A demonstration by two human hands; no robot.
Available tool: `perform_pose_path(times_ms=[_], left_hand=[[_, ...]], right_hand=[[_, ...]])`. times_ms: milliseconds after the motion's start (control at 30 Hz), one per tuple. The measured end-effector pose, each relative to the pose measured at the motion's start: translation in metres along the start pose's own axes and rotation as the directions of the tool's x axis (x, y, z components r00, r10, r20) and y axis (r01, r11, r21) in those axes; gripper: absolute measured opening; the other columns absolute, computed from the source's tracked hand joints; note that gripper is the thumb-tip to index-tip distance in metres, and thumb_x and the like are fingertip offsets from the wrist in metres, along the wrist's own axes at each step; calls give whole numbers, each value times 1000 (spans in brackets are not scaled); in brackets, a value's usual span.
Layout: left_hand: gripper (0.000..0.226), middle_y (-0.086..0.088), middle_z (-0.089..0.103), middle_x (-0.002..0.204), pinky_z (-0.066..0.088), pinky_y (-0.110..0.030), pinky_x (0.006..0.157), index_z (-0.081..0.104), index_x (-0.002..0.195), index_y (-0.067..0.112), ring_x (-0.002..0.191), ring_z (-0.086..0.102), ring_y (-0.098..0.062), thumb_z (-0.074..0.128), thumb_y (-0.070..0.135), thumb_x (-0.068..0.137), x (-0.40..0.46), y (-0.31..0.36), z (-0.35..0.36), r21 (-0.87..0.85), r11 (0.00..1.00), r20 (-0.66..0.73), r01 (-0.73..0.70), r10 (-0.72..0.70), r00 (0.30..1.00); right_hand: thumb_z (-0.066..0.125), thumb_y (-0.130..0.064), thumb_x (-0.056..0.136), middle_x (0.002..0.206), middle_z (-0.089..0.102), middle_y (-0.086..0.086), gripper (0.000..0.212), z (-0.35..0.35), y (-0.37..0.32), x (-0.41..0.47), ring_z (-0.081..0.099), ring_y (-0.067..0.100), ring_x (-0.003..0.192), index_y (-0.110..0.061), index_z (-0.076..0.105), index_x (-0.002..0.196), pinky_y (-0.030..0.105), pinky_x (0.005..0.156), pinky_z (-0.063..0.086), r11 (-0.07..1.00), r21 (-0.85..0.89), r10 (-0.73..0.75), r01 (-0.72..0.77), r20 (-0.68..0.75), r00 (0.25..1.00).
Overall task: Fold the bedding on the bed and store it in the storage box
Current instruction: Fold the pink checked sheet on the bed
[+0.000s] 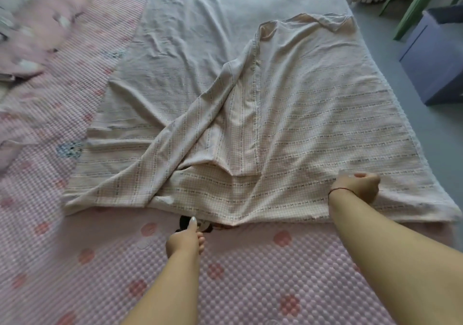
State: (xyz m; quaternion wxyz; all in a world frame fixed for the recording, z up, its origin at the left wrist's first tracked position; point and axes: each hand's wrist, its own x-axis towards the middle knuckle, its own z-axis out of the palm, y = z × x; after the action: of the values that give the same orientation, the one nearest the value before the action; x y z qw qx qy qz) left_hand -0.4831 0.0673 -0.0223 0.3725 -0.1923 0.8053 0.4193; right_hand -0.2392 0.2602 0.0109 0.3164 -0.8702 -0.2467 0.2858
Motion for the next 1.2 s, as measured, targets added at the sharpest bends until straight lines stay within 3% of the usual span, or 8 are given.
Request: perform_pose_path(times_ms=[133, 300, 467, 567, 767, 900, 1000, 1200], left_hand=[[47, -13, 61, 66, 45, -30, 54, 58, 69, -1, 54, 52, -21, 62, 39, 93, 28, 16, -39, -76, 997, -104, -4, -4, 995], [45, -10, 58, 70, 51, -36, 67, 55, 73, 2, 59, 54, -19, 59, 41, 94, 68, 40, -77, -160, 987, -73, -11, -1, 997], [40, -15, 61, 77, 51, -34, 64, 55, 83, 8, 66, 58, -28, 63, 47, 88, 126, 62, -127, 12, 979, -33, -203, 203, 979], [49, -18, 58, 121, 45, -41, 93, 53, 121, 10, 109, 57, -35, 69, 39, 85, 153, 84, -167, 451, 788, -37, -419, 486, 873], [72, -10, 27, 145, 31, -39, 108, 34, 144, 20, 130, 32, -30, 72, 29, 84, 202, 133, -207, 728, 389, 134, -564, 727, 674], [49, -9, 43, 139, 33, -35, 106, 53, 131, 18, 128, 37, -32, 67, 24, 85, 238, 154, -215, 768, 291, 310, -570, 610, 729], [22, -12, 61, 120, 44, -36, 96, 68, 107, 11, 114, 52, -31, 57, 13, 88, 258, 157, -227, 701, 307, 397, -643, 582, 710], [6, -9, 64, 102, 48, -41, 84, 51, 97, 22, 96, 59, -35, 49, 17, 95, 274, 161, -246, 581, 402, 481, -708, 532, 697]], right_hand=[[63, -22, 87, 97, 66, 10, 15, 38, 10, -78, 60, 29, 82, -13, 56, 97, 31, 69, 43, 999, 10, -38, 37, 158, 987], [65, -24, 88, 106, 64, 16, 24, 78, 35, -158, 61, 34, 94, -8, 58, 103, 33, 76, 41, 997, -1, 76, -77, 230, 970], [63, -24, 88, 101, 66, 14, 21, 125, 66, -228, 62, 32, 88, -6, 61, 99, 31, 73, 43, 990, -9, 135, -138, 271, 953], [55, -33, 93, 83, 62, 9, 25, 150, 73, -275, 54, 26, 67, -9, 61, 90, 27, 64, 40, 992, -58, 121, -108, 328, 937], [59, -66, 64, 84, 69, 11, 57, 231, 73, -335, 68, 34, 82, -13, 62, 83, 51, 77, 56, 999, 5, 36, -49, 616, 787], [65, -47, 79, 115, 61, 12, 64, 255, 50, -365, 62, 35, 104, 2, 56, 118, 47, 92, 51, 986, -57, 152, -160, 708, 690], [69, -36, 80, 113, 62, 11, 52, 267, 29, -386, 62, 34, 102, -3, 56, 118, 48, 89, 52, 981, -32, 153, -189, 724, 673], [62, -38, 80, 129, 55, 17, 64, 290, -16, -403, 57, 36, 111, -1, 49, 131, 50, 97, 46, 999, 46, -18, -21, 720, 694]])
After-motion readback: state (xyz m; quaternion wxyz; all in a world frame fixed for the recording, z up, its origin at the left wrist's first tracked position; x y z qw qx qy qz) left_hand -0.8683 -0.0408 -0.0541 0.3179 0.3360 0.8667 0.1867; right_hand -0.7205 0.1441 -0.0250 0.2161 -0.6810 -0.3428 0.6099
